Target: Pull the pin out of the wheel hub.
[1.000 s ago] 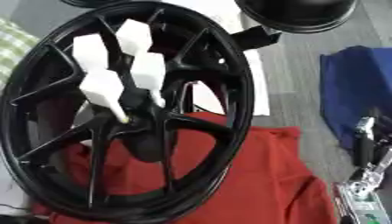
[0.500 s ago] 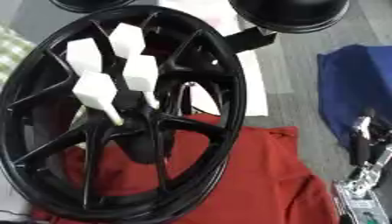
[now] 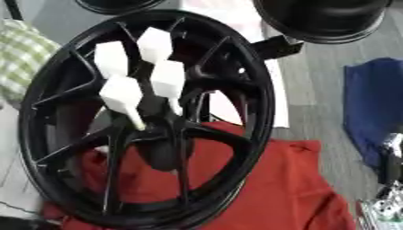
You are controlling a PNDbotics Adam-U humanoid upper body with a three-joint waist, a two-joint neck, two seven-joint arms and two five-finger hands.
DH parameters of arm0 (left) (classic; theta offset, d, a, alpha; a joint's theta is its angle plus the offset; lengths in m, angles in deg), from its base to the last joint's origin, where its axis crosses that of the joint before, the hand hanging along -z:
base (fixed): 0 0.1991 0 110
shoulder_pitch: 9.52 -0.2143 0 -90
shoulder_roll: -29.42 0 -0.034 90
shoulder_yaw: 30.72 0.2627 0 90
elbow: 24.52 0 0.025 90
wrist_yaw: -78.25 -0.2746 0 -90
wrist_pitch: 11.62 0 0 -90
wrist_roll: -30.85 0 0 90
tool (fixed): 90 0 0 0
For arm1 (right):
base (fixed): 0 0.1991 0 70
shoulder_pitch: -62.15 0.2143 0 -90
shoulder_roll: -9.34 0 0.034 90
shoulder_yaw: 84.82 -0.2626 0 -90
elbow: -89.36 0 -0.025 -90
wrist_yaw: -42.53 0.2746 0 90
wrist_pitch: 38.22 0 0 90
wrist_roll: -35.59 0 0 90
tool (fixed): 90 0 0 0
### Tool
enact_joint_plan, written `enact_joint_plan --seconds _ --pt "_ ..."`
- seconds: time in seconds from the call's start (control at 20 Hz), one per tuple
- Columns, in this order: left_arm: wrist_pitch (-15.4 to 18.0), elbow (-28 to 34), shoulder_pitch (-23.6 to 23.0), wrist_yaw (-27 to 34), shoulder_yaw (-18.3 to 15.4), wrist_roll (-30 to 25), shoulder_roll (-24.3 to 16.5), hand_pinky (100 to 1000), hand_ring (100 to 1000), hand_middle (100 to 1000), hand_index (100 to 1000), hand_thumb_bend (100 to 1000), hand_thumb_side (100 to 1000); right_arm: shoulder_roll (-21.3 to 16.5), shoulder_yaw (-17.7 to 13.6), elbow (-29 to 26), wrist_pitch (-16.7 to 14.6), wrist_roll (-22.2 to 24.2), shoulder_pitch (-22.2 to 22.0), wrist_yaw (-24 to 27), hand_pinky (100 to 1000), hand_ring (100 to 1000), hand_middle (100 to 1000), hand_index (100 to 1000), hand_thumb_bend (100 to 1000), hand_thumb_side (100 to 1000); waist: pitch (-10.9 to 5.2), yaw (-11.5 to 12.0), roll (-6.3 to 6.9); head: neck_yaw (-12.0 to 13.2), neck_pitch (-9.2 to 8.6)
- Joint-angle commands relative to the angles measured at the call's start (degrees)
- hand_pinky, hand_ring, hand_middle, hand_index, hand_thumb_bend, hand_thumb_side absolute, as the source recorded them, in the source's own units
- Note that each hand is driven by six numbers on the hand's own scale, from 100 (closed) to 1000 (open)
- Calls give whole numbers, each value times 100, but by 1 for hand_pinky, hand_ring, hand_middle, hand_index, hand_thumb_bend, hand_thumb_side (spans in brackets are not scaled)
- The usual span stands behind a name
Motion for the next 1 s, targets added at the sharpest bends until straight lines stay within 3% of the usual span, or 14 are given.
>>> enact_joint_plan --seconds 0.05,0.2,0.25,0.45,1.0 --pt "10 -80 207 -65 -8 -240 24 761 678 685 855 456 682 -36 -44 -187 23 -29 -14 -105 540 676 628 752 332 603 -101 10 -10 -52 -128" --pt "25 -94 220 -76 -19 -289 36 761 678 685 855 456 682 -31 -44 -202 38 -35 -17 -115 540 676 628 752 332 603 -98 11 -11 -58 -132" --pt "51 -62 261 -53 20 -318 77 817 734 745 896 507 628 -18 -31 -213 37 -26 -16 -137 541 676 628 752 330 604 -58 -11 -10 -119 -140" --pt "248 -353 565 50 297 -510 408 815 730 736 897 496 647 35 -40 -267 44 -51 14 -221 541 682 628 752 331 603 50 4 -30 -285 -234" --pt "156 -841 698 159 373 -529 788 808 736 741 876 486 678 26 -31 -285 69 -66 14 -207 541 685 628 754 333 601 42 -77 -22 -229 -302"
